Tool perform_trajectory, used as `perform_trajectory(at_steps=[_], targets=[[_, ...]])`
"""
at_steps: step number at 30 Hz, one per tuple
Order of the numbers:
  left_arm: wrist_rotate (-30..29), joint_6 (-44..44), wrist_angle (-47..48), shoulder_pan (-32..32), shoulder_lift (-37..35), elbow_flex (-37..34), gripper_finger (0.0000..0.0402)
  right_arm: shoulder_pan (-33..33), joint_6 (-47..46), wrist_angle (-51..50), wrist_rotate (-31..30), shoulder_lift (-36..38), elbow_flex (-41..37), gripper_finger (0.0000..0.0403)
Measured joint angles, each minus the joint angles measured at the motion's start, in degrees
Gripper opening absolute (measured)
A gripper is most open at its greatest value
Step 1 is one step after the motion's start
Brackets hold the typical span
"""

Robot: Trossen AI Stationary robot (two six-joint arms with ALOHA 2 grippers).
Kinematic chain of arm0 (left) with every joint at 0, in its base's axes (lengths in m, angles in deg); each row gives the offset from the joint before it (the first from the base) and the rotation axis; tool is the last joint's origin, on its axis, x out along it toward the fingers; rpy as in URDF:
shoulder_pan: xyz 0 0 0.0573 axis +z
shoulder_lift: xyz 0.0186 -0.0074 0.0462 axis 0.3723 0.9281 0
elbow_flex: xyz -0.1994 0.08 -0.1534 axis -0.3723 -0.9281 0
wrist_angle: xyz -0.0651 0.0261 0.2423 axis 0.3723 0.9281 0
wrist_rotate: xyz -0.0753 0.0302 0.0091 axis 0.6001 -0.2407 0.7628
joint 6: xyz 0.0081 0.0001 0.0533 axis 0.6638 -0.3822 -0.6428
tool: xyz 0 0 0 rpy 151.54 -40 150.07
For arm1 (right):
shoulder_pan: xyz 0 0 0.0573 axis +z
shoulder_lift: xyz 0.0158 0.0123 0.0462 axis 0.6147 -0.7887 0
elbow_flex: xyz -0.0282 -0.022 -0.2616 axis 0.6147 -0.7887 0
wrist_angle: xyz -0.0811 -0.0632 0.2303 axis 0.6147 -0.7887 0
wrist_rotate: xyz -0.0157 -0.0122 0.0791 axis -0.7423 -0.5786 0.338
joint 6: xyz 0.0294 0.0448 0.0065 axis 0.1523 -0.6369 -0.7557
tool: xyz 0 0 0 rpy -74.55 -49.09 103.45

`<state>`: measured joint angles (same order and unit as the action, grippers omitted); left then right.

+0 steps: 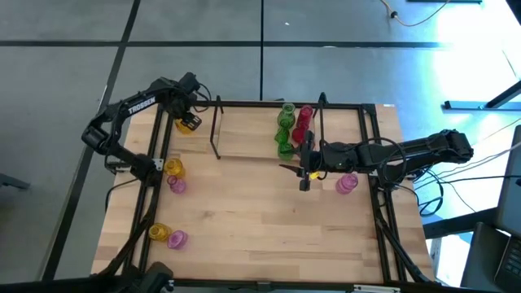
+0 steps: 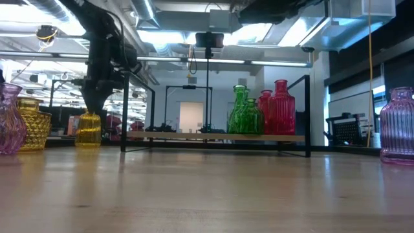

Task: Sort vases onto shelf
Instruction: Put the top yellow vase on the shelf

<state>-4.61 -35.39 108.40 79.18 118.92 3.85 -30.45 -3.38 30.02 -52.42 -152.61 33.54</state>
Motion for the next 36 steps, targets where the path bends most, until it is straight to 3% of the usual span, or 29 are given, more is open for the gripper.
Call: perform_trajectory(at_steps=[4,18,29,36], targets=[[-0.2,-0.6,0.1,0.0,2.1,0.0,0.0153,0.0,0.0,0.0,0.0,0.0,0.0,0.0166],[-1.5,-4.8,1.2,-1.0,2.8,0.1,0.0048,0.0,0.1,0.0,0.0,0.0,0.0,0.0166],[-2.1,-4.7,6.4,-3.7,-2.7,4.4,0.0041,0.0,0.1,0.0,0.0,0.0,0.0,0.0166],[-4.6,-2.6,13.7,-6.7,-6.8,12.1,0.004,0.0,0.1,0.0,0.0,0.0,0.0,0.0166]])
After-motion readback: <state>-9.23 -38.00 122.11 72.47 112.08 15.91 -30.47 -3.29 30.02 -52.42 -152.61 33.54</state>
